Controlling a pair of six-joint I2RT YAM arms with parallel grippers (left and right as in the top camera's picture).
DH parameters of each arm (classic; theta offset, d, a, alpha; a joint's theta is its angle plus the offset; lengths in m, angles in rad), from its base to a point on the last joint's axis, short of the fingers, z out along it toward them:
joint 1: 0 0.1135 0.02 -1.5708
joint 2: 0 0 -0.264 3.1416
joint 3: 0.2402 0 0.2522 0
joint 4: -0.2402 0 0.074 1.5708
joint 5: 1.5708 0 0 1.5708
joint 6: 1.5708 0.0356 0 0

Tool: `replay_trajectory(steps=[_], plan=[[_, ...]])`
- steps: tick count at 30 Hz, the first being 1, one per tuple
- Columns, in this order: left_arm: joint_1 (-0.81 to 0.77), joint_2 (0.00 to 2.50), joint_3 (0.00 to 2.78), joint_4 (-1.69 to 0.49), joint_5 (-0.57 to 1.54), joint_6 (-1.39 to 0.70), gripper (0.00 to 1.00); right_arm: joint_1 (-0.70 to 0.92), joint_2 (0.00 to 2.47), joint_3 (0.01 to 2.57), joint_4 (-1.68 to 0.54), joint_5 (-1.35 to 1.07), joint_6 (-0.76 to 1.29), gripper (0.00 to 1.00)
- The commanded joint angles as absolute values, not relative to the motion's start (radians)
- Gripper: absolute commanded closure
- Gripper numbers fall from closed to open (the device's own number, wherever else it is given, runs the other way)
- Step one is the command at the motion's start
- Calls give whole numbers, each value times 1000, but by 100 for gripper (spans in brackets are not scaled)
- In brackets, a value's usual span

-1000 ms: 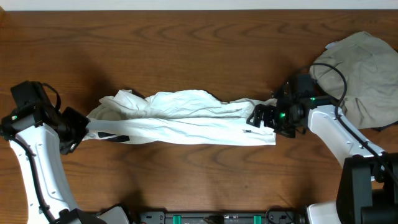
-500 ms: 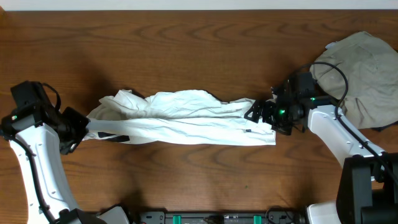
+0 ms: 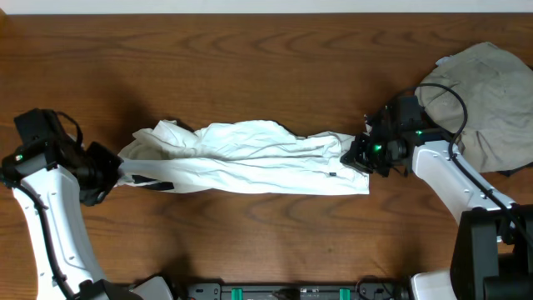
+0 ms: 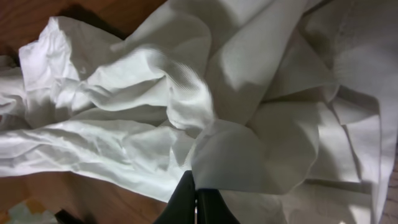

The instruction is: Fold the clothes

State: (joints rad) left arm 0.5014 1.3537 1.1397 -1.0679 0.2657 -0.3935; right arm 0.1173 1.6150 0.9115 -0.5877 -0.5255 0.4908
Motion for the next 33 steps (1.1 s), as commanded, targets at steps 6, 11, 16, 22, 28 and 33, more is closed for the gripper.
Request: replay_trajectory(steps=[6,11,16,22,28,33], plan=[[493,1230,1258,-1156,405,-316,94,121,1529,1094,-707,-518,459,99],[467,1137,1399,-1238,405,-314,94,121,1444,1190,-806,-467,437,99],[458,1073,1535,-1315,404,-314,94,121,1359,1245,-860,-440,421,99],[458,1044,1705,-1391,405,-314,94,121,1276,1382,-984,-327,383,99],[458,1044,1871,-1465,416,-314,94,121,1259,1629,-1165,-234,356,99],[458,1044,1971,-1509,470,-314,94,121,1259,1820,-1265,-231,338,99]])
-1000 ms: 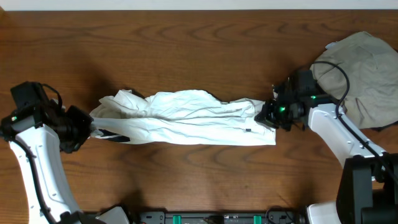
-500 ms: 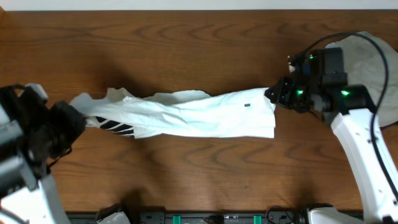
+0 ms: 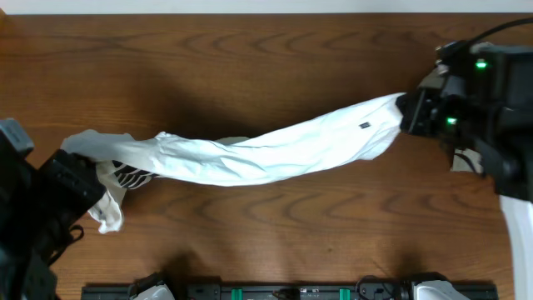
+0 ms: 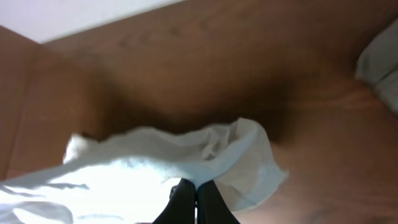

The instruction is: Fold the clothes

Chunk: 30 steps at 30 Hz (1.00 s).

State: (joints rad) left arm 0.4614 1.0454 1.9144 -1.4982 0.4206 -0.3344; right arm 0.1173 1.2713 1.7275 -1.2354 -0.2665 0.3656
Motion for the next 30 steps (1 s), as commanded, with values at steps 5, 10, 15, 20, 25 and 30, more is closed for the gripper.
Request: replay_trajectory(steps=[5,10,15,20,25,30], plan=[[458,1045,2070,-1561,516,-315,94,121,1259,1972,-1366,-227,331,99],[458,1044,2175,-1601,604,-315,94,121,1258,2078,-1439,-205,331,99],[458,1045,2256,-1592,682,-321,94,121,1259,2124,-1440,-206,327,99],[458,1064,2277,-1475,682,-406,94,121,1265,2131,-1384,-205,327,99],[458,1137,2277,-1359,730,-434,94,120,1304,2131,-1306,-205,327,99],[458,1257,2277,-1171,730,-471,94,87,1381,2131,-1171,-205,329,99]])
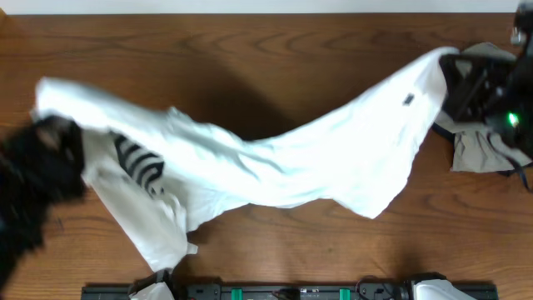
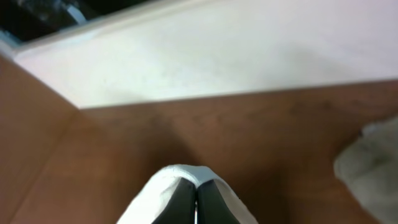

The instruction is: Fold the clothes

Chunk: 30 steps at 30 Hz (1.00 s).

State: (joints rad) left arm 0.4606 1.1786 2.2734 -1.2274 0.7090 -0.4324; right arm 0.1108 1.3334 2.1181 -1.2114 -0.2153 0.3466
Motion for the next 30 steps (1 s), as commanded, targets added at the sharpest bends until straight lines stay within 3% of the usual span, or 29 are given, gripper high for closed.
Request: replay_trajectory(steps=[1,8,22,26,30], plan=[[458,1282,2277,-1139,730,-484,94,80,1397,2131,-1146,-205,334,99],[440,1493,2277,-923,730,-540,94,33,1530,2131,-970,-197,344,99],[216,1831,2277,-432,677,-540,94,31,1781,2131,-675,-197,342,99],[204,1839,2277,-379,613,-535,94,24,1776,2143,-598,-198,342,99],[215,1831,2277,-469,617,-519,94,22,1771,2186,-672,-215,340,99]])
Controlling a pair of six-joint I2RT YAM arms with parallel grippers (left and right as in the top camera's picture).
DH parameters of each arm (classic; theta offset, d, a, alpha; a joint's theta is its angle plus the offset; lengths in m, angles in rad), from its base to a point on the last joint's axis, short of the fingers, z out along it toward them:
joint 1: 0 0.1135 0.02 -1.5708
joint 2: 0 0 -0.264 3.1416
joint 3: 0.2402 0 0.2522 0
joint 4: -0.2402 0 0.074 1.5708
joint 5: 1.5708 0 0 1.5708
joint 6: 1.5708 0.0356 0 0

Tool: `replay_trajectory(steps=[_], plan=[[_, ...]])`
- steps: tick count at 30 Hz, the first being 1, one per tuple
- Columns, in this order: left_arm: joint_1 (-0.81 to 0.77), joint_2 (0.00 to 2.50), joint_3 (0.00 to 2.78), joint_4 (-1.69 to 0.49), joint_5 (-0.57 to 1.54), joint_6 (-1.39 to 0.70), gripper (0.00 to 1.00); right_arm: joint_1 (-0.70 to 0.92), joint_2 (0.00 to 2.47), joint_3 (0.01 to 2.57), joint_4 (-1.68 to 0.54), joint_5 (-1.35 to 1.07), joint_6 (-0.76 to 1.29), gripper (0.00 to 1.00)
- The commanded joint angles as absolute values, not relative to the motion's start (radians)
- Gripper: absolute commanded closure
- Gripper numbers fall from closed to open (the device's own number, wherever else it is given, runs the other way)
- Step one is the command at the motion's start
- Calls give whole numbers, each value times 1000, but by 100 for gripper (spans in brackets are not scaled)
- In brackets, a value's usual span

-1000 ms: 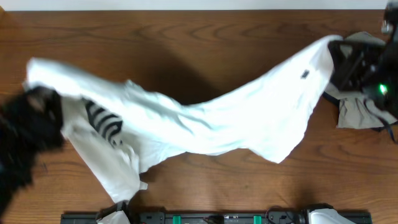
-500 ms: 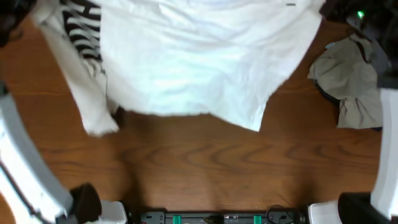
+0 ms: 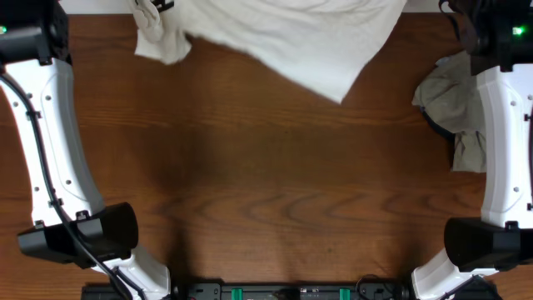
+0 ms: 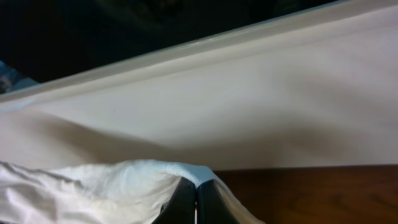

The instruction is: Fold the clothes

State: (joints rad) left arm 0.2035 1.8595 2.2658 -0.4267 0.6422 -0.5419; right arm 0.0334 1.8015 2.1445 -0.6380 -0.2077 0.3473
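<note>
A white shirt (image 3: 308, 42) hangs spread along the far edge of the table (image 3: 266, 192), lifted between my two arms. Its lower edge droops to a point near the middle right, and a bunched corner dangles at the left. In the right wrist view my right gripper (image 4: 197, 185) is shut on a fold of the white shirt (image 4: 93, 193), with the cloth draped over both fingertips. My left gripper sits at the top left border of the overhead view, mostly cut off, next to the shirt's bunched corner (image 3: 154, 29). The left arm (image 3: 42, 125) reaches up the left side.
A crumpled grey-beige garment (image 3: 454, 104) lies by the right edge, beside the right arm (image 3: 500, 125). A pale wall (image 4: 249, 93) rises just past the table's far edge.
Both arms have gone to the far edge of the table, taking the shirt with them. It has opened out wider and now hangs at the top of the overhead view instead of across the middle.
The shirt lay bunched in a long strip on the table, a gripper at each end. Then it was stretched taut and off the wood. Then it was higher and unfurling, a striped print showing at the left. Now it hangs spread at the far edge.
</note>
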Motion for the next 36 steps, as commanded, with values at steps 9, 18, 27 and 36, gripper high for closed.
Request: replay_trajectory(steps=[9,18,27,36], plan=[[220,1829,2277,-1074,616,-419,92,48,1773,2189,-1111,-243,306,99],[217,1829,2277,-1632,599,-241,93,111,1773,2187,-1523,-238,305,99],[192,1803,2191,-1690,447,-221,94,226,1773,2151,-1698,-145,306,99],[179,1663,1995,-1689,346,-219,94,326,1772,2128,-1698,-104,321,98]])
